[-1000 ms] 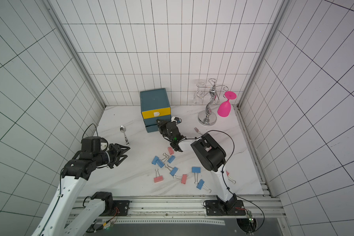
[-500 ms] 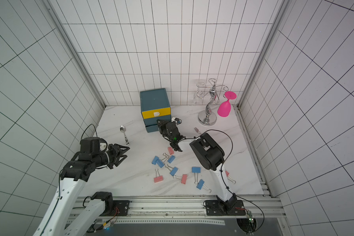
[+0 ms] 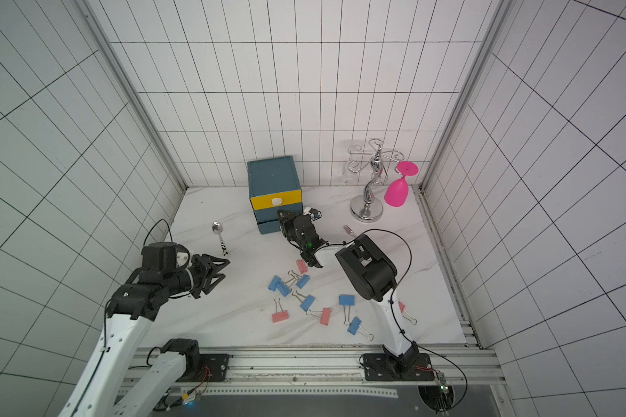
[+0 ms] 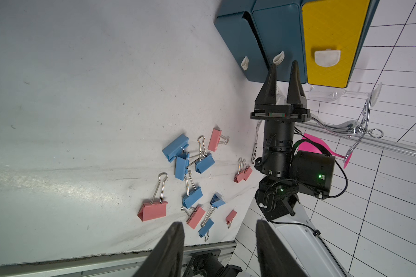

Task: Put the binder clips in the drawer according to color
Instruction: Open the drawer in the storage box.

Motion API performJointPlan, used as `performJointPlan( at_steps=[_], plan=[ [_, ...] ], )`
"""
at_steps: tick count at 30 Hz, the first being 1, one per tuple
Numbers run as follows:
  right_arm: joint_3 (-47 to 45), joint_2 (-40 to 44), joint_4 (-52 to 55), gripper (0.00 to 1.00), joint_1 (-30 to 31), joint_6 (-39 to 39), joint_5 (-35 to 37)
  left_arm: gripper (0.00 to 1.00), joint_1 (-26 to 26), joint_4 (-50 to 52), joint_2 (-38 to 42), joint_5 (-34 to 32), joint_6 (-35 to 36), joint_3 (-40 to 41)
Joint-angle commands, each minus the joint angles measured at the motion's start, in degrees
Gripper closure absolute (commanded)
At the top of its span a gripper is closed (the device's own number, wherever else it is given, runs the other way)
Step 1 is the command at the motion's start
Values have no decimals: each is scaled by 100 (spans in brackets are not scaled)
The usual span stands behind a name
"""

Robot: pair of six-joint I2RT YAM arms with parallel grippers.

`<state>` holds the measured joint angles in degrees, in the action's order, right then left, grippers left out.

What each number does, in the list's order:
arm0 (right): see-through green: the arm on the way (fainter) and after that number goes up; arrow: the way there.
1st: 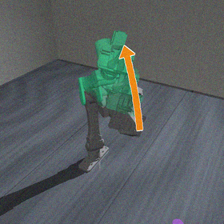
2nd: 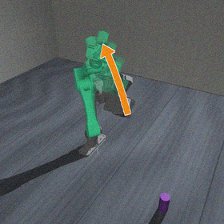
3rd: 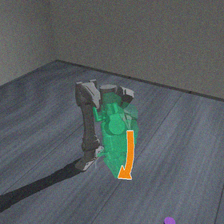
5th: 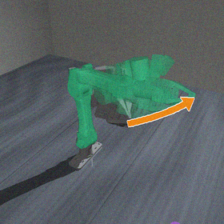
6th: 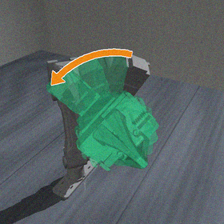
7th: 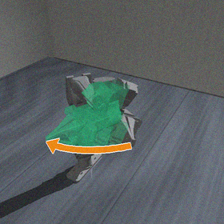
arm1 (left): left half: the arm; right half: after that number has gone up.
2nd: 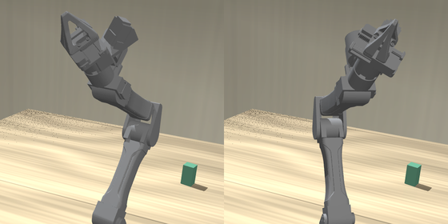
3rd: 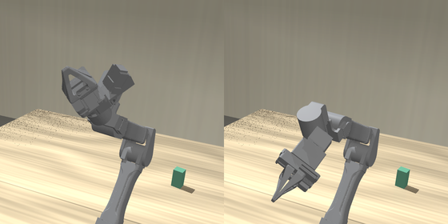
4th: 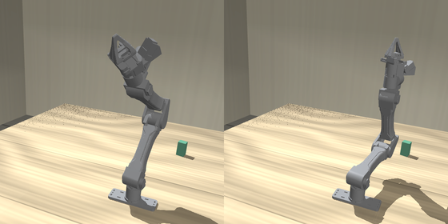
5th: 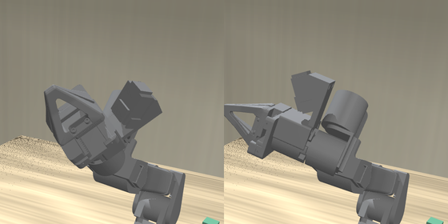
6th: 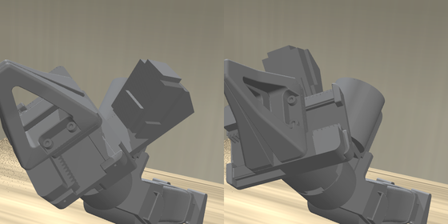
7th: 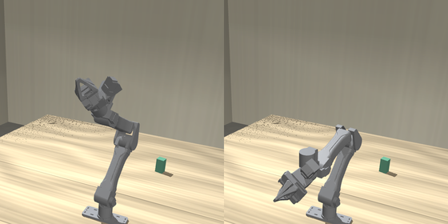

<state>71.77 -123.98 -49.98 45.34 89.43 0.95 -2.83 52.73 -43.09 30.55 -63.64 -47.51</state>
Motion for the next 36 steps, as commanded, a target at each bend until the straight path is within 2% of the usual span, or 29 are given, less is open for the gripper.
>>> performJointPlan(
  at_steps=[1,12,22,28,36],
  plan=[
    [-126,-3,-153,58,-34,-2,100,48,37,-85,26,56,45,66],
    [-226,-77,-334,58,-33,47,79,48,47,-121,-2,66,48,81],
    [132,-280,-329,63,-78,108,96,48,55,-83,11,48,61,70],
    [307,-351,-276,66,-131,110,98,48,70,-56,29,55,60,59],
    [310,-410,-310,77,-175,137,46,48,81,-40,12,57,79,53]
  ],
)
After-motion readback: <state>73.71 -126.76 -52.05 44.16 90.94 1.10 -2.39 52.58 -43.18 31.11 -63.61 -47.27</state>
